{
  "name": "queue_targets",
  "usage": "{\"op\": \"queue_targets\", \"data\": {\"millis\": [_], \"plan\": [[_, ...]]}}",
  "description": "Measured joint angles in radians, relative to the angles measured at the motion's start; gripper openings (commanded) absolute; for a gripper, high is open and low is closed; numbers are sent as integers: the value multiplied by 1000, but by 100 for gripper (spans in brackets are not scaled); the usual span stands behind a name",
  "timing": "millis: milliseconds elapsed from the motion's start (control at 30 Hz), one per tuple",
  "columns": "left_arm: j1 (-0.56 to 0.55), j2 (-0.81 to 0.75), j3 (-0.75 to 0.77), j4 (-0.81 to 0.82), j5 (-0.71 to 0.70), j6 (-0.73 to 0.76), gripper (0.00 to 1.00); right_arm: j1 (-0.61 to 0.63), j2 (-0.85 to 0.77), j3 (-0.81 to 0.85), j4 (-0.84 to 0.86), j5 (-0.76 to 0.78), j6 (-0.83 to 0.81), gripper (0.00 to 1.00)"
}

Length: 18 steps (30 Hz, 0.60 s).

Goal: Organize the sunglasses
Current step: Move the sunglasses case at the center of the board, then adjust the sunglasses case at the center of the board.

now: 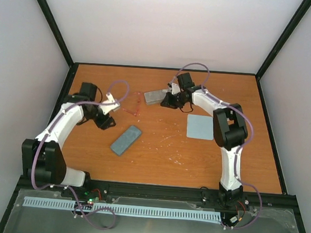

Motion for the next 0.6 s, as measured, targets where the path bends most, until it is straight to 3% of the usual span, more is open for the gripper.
{"op": "queue_targets", "data": {"millis": [100,267,433,600], "plan": [[-29,-33,-124,32,-111,17,49,32,-141,-106,3,22,-8,12],[-27,-11,-282,101,-239,31,48,154,-276,-237,11,77,-14,12],[-27,21,-303,162,-254,23,40,297,-293,-333,-2,149,-8,5],[-35,58,-306,194,-236,8,36,363,-293,-372,-12,188,16,4]]}}
